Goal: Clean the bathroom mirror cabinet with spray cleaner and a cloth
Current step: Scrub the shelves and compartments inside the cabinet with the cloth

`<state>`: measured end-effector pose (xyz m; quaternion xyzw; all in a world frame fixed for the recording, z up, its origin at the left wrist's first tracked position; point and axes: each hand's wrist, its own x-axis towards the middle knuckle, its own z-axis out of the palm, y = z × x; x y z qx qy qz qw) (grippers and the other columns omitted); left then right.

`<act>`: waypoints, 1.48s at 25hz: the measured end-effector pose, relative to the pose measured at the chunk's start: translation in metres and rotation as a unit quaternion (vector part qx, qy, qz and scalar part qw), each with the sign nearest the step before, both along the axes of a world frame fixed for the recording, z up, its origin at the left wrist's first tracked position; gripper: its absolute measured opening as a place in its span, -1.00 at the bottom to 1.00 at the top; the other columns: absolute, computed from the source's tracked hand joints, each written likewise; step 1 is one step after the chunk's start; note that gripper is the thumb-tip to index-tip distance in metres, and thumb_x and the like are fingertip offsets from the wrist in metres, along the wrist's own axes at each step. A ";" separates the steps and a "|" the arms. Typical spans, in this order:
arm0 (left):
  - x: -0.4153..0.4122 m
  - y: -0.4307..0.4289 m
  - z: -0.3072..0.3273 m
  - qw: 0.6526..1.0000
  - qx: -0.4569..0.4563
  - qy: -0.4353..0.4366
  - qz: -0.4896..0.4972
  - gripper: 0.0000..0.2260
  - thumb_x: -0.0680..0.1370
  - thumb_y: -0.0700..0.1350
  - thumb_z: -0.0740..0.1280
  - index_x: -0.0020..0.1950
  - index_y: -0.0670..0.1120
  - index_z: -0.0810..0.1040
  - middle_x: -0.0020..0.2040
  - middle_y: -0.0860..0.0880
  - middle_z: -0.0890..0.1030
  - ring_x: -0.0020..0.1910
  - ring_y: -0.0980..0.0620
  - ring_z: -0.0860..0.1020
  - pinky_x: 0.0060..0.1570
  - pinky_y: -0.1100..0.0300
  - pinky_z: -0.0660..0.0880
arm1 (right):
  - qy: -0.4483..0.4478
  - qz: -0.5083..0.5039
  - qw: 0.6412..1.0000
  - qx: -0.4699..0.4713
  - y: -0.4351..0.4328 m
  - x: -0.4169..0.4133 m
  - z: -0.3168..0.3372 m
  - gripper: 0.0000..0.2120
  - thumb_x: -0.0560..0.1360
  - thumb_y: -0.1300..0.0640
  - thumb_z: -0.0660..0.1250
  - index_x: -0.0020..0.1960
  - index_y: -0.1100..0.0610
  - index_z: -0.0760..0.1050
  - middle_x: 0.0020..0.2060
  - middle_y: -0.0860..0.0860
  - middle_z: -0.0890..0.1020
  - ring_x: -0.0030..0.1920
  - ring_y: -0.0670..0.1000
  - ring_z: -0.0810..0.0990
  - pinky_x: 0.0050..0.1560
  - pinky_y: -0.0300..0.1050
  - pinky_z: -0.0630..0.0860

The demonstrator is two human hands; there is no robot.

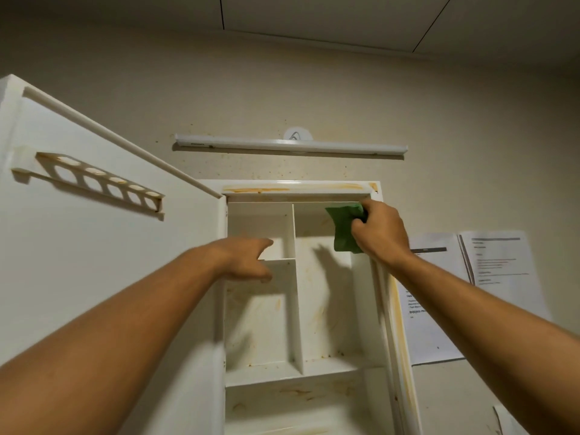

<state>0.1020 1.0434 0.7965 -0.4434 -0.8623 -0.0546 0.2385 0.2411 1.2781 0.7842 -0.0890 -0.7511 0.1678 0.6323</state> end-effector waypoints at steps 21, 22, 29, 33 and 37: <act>-0.045 0.061 -0.007 0.992 -0.021 0.118 0.032 0.06 0.33 0.65 0.12 0.69 0.14 -0.04 0.69 0.08 -0.19 0.66 -0.06 -0.21 0.58 -0.18 -0.06 | 0.030 0.010 0.999 0.035 0.011 -0.127 -0.006 -0.69 0.61 0.14 0.35 0.34 0.09 0.54 0.18 0.03 0.59 0.13 0.05 0.60 0.12 -0.11 0.58; -0.047 0.062 -0.006 0.992 -0.026 0.119 0.036 0.04 0.32 0.65 0.11 0.68 0.17 -0.02 0.69 0.08 -0.20 0.66 -0.07 -0.21 0.57 -0.20 -0.07 | 0.029 0.006 0.999 0.046 0.012 -0.129 -0.006 -0.69 0.61 0.15 0.35 0.34 0.09 0.55 0.18 0.04 0.59 0.13 0.06 0.60 0.11 -0.09 0.58; -0.046 0.062 -0.006 0.993 -0.038 0.108 0.032 -0.18 0.34 0.66 0.07 0.54 0.37 0.29 0.69 0.08 -0.18 0.65 -0.08 -0.21 0.56 -0.26 -0.05 | -0.114 -0.006 0.968 0.225 0.012 -0.119 -0.042 -0.72 0.55 0.18 0.36 0.25 0.06 0.61 0.07 0.03 0.57 0.02 0.10 0.57 -0.05 -0.07 0.52; -0.044 0.058 -0.007 0.995 -0.027 0.097 0.024 -0.04 0.27 0.73 -0.04 0.51 0.26 0.42 0.69 0.10 -0.13 0.66 -0.05 -0.19 0.56 -0.31 -0.01 | -0.156 0.033 0.971 0.178 0.017 -0.090 -0.045 -0.82 0.56 0.21 0.33 0.11 0.06 0.64 -0.08 0.00 0.56 -0.04 0.07 0.59 -0.11 -0.09 0.50; -0.038 0.055 -0.010 0.996 0.063 0.044 -0.042 -0.13 0.36 0.63 -0.12 0.32 0.15 0.62 0.64 0.06 0.21 0.64 -0.05 0.03 0.55 -0.15 0.08 | 0.048 -0.042 0.989 0.131 0.012 -0.079 -0.011 -0.75 0.59 0.14 0.36 0.26 0.07 0.58 0.09 0.00 0.56 0.07 0.02 0.54 0.06 -0.06 0.58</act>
